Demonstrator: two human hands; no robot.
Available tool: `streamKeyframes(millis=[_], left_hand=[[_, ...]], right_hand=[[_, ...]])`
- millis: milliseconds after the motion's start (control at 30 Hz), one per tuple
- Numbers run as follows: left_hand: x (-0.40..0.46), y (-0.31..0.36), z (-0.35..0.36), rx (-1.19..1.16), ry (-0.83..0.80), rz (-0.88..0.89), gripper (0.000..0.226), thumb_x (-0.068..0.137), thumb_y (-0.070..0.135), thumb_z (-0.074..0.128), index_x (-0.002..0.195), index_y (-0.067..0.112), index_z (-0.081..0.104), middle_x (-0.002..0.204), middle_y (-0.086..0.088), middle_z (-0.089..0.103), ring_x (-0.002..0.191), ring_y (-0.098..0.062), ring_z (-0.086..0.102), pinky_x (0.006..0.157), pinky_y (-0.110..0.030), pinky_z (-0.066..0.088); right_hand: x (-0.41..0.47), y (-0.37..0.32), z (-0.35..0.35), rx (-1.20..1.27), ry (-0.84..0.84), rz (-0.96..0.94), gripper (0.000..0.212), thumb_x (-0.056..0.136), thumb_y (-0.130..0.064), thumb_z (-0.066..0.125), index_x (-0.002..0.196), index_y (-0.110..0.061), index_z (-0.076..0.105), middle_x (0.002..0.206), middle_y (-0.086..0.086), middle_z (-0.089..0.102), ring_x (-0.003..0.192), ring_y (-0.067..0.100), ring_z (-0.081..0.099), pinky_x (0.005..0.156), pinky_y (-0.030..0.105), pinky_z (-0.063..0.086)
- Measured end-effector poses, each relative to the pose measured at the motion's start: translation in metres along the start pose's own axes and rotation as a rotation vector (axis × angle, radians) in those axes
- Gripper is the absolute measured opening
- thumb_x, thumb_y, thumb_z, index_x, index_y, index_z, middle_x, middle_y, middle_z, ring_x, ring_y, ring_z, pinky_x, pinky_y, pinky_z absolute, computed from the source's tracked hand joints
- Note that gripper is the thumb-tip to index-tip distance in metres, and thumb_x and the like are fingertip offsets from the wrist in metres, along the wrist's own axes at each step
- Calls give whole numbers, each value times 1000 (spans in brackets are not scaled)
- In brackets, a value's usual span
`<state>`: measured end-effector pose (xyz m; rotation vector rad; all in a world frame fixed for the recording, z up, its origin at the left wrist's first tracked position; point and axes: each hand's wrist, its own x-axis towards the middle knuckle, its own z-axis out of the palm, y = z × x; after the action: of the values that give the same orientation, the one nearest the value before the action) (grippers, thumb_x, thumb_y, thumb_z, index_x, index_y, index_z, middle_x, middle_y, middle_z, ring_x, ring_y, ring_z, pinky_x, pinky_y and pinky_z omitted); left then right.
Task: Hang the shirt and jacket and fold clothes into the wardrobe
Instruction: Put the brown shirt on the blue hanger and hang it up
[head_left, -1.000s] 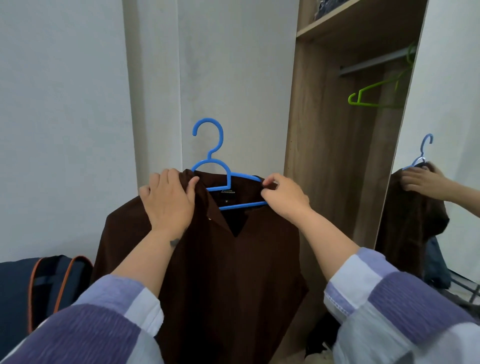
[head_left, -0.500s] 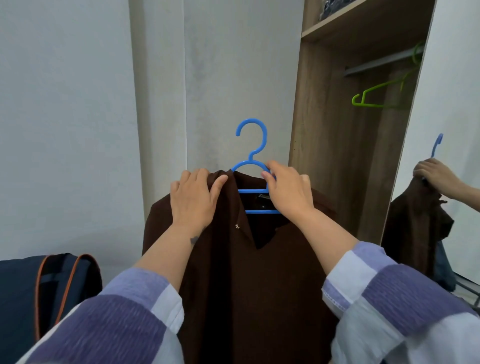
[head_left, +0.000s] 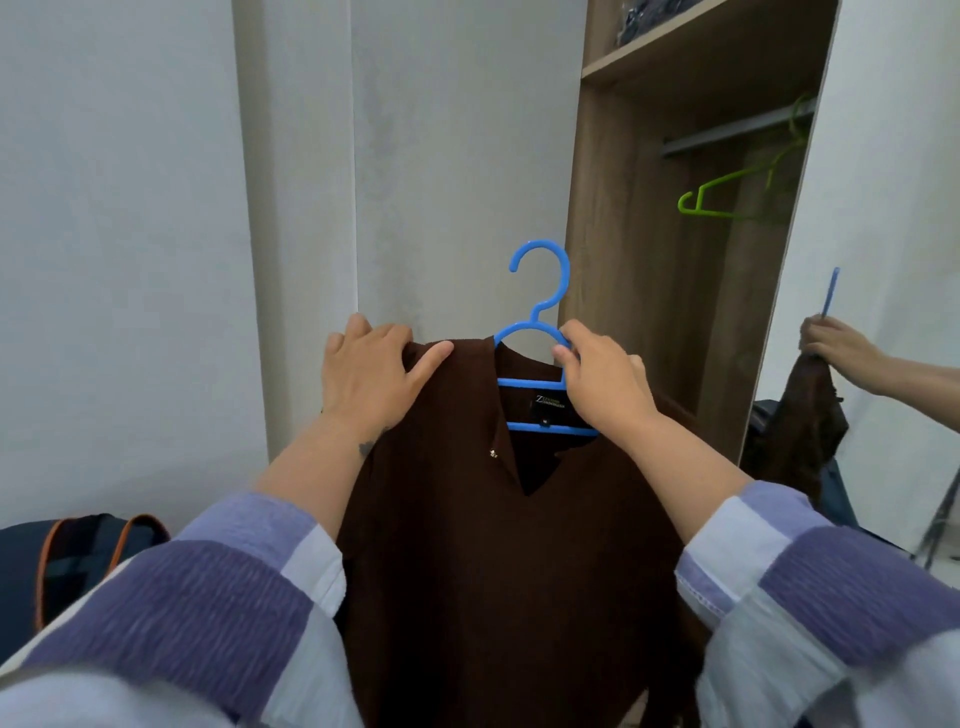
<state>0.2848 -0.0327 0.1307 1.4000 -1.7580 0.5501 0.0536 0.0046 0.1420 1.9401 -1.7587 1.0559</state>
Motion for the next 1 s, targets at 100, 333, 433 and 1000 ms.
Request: streamKeyframes(millis=[100,333,433,1000], left_hand=[[4,10,-1,-46,-20,55,45,93,61,33,75,22,46,81,4,59,94,-22,42,78,-34,24],[1,-20,0,1,-5,5,47,97,54,26,81,17,51,91,0,62,99,-26,44,83,-38,30],[-1,-35,2,-6,-23,-27,47,98,51,25,82,16,54,91,-1,63,99,-26,45,84,-39,30],[-12,35,42,-276,-207,65,35,100,41,30,102,13,50,105,-5,56,97,-23,48,81,-33,29]], right_hand=[[-11,-6,9,-4,-20,1,17,101,-27,35,90,-20,46,81,-1,57,79,20,51,81,41,37],[-9,-10,-1,-35,60,25,15,102,-27,35,96,-21,47,83,-1,59,78,20,55,77,36,32],[-10,-11,-5,-61,59,37,13,102,-26,34,94,-22,44,83,-1,58,76,19,53,76,36,30],[-23,-5,-8,-25,108,92,17,98,-32,46,101,-21,57,88,-4,53,83,13,51,67,29,39]])
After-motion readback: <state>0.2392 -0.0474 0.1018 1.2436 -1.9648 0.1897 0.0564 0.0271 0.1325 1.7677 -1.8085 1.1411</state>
